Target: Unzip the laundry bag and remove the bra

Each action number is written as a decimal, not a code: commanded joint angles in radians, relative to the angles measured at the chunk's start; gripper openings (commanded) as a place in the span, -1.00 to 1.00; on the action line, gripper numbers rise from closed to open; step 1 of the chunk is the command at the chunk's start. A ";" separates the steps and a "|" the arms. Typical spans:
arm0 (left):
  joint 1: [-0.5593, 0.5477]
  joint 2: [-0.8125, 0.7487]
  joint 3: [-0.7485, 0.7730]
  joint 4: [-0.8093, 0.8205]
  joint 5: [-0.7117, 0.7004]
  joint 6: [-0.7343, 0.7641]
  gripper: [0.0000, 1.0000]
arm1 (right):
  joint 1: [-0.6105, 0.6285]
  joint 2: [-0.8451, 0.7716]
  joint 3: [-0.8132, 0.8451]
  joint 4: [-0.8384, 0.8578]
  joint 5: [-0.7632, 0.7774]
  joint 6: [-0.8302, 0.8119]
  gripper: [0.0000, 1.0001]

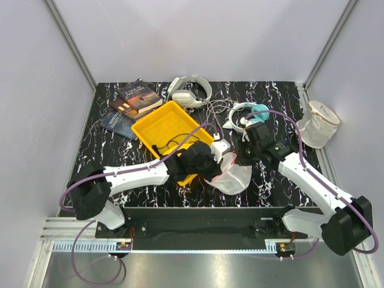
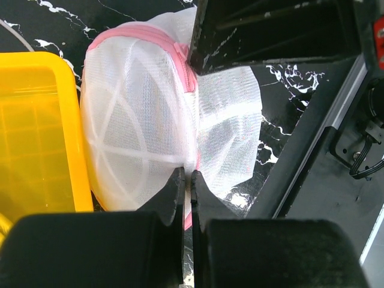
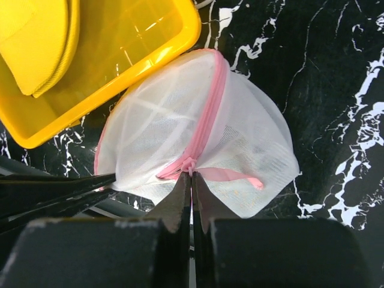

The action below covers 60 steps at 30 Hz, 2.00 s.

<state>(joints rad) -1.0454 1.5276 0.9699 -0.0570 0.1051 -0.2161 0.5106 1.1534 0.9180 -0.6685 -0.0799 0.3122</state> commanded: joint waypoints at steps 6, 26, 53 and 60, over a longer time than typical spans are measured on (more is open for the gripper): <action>-0.019 -0.102 -0.106 -0.032 0.015 0.046 -1.00 | -0.009 0.057 0.091 -0.049 0.154 -0.032 -1.00; -0.025 -0.167 0.016 0.012 0.015 -0.014 0.61 | 0.003 -0.021 0.078 -0.124 -0.178 0.011 -1.00; -0.025 0.000 0.056 0.106 0.071 -0.063 -0.97 | 0.017 -0.072 0.097 -0.175 -0.210 0.036 -1.00; -0.025 -0.003 0.035 0.114 0.096 -0.048 -1.00 | 0.016 -0.052 0.097 -0.187 -0.114 0.074 -1.00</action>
<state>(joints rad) -1.0668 1.5253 1.0206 -0.0162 0.1547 -0.2768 0.5182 1.0950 0.9802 -0.8448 -0.2687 0.3550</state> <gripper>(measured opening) 0.025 0.009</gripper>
